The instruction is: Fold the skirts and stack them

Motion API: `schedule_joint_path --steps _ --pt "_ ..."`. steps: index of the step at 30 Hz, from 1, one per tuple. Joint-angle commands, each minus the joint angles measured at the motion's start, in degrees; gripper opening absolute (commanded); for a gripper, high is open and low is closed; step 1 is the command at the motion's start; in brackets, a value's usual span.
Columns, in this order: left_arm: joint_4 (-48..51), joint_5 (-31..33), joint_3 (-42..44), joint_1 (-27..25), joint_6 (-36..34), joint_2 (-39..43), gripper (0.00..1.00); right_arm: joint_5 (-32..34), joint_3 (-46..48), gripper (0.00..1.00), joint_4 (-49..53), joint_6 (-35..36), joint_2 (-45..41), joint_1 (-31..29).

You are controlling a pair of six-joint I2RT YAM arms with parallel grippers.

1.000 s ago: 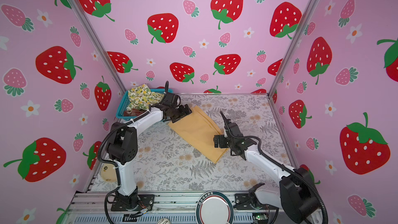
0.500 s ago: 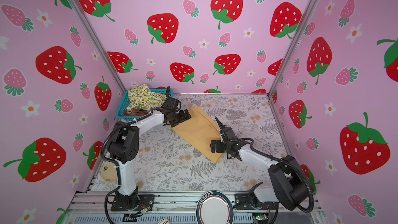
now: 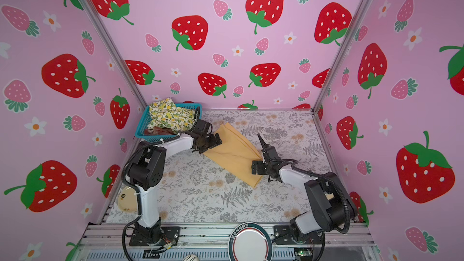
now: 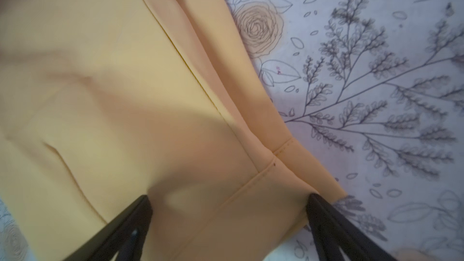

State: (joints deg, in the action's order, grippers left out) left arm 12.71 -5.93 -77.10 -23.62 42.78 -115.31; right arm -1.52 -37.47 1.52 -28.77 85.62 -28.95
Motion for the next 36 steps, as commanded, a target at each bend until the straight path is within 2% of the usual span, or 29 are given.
schedule_joint_path --steps 1,9,14,16,20,27,36 --pt "-2.0 3.2 6.1 -1.8 4.3 2.9 0.99 0.7 -1.7 1.00 1.4 1.6 3.1 1.1" --pt "-9.9 7.3 22.9 -9.0 12.3 14.3 0.99 2.2 -8.3 1.00 2.0 5.8 8.0 4.9" --pt "-9.1 7.8 25.3 -11.7 13.9 20.8 0.99 0.7 -13.2 1.00 5.7 7.3 4.8 4.6" --pt "-7.4 7.0 22.9 -11.4 12.6 22.6 0.99 -0.5 -12.7 1.00 6.8 6.9 1.1 3.7" --pt "-0.6 6.6 11.9 -10.6 6.1 21.1 0.99 -2.6 -8.9 1.00 7.8 4.6 -5.6 1.1" --pt "0.7 2.4 -1.0 -6.7 1.8 8.8 0.99 -3.8 0.8 0.99 4.3 -0.4 -11.6 -3.8" --pt "3.1 0.2 -11.3 -4.6 -0.4 -3.8 0.99 -3.5 10.4 1.00 0.0 -4.3 -11.9 -4.3"
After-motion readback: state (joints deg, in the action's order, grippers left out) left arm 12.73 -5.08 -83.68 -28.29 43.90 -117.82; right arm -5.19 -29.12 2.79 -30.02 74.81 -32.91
